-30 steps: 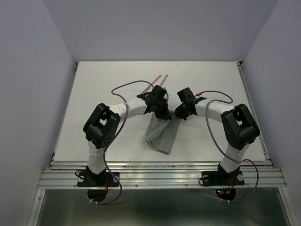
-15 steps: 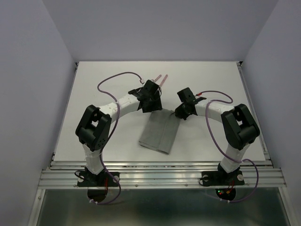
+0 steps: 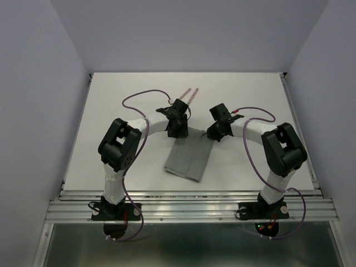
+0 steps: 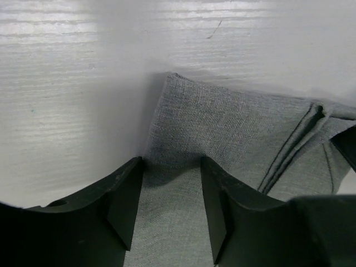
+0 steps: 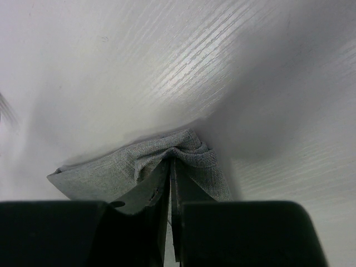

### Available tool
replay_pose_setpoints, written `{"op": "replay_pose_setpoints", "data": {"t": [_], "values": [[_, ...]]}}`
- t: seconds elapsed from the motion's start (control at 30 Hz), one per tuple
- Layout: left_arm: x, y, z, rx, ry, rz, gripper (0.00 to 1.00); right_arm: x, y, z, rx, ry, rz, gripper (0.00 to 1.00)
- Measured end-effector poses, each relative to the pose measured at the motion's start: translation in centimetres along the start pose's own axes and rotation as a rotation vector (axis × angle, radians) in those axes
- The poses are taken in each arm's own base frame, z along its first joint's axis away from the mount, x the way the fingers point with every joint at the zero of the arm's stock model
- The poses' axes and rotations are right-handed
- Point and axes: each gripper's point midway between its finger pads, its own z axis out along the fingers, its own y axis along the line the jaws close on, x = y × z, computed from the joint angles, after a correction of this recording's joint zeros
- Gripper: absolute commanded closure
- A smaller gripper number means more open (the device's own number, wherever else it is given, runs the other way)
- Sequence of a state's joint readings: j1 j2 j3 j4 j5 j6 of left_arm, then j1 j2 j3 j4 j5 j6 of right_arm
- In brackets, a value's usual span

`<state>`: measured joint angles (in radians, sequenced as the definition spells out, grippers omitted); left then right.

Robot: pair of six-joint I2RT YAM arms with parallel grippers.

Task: Fold the napkin into a case and place the utensils inside
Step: Pick up the 2/3-rectangle-folded napkin from the center of the board.

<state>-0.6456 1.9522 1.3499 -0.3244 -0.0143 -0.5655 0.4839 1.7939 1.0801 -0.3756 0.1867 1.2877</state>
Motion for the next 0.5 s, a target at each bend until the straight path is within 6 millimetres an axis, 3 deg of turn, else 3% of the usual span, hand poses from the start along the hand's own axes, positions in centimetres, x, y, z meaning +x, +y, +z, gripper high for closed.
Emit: {"op": "replay_pose_setpoints", "data": {"t": [0.33,0.5], "values": [[0.4,-0.6,0.9,0.047,0.025,0.013,0.57,0.0,0.0,0.0,0.0,0.0,0.0,0.91],[0.3,-1.3,1.0,0.081,0.028,0.015,0.35,0.0,0.0,0.0,0.0,0.0,0.0,0.91]]}}
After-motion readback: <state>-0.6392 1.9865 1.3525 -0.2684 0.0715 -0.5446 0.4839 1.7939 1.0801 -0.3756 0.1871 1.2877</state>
